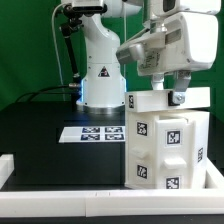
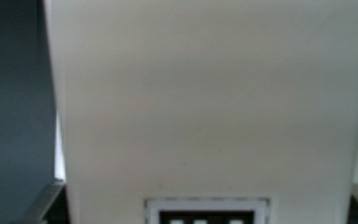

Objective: Assemble cabinet

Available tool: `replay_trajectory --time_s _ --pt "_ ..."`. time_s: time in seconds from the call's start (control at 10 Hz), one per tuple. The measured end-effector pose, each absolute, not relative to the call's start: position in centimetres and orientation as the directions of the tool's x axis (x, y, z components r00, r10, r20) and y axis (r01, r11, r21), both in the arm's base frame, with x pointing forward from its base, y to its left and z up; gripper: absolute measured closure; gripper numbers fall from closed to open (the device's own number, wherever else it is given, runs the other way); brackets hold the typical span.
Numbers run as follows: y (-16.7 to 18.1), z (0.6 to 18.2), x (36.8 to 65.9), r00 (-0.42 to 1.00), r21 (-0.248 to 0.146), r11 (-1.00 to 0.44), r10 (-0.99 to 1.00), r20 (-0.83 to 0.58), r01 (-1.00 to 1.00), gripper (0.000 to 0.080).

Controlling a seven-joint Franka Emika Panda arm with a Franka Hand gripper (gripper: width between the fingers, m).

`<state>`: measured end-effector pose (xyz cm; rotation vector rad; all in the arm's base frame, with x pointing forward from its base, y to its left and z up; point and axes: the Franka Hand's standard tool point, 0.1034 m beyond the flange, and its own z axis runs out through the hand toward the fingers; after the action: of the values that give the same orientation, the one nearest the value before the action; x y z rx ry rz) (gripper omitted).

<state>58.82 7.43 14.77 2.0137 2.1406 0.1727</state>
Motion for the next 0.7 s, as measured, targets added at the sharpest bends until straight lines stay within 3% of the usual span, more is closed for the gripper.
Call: replay_trajectory --time_s 0.4,0.7 --pt "7.30 14.74 58.78 0.258 0.219 -0.256 0.966 0.018 0.942 0.0256" --pt "7.30 14.72 58.69 0.587 0.171 -0.598 0.802 0.112 0.783 0.0256"
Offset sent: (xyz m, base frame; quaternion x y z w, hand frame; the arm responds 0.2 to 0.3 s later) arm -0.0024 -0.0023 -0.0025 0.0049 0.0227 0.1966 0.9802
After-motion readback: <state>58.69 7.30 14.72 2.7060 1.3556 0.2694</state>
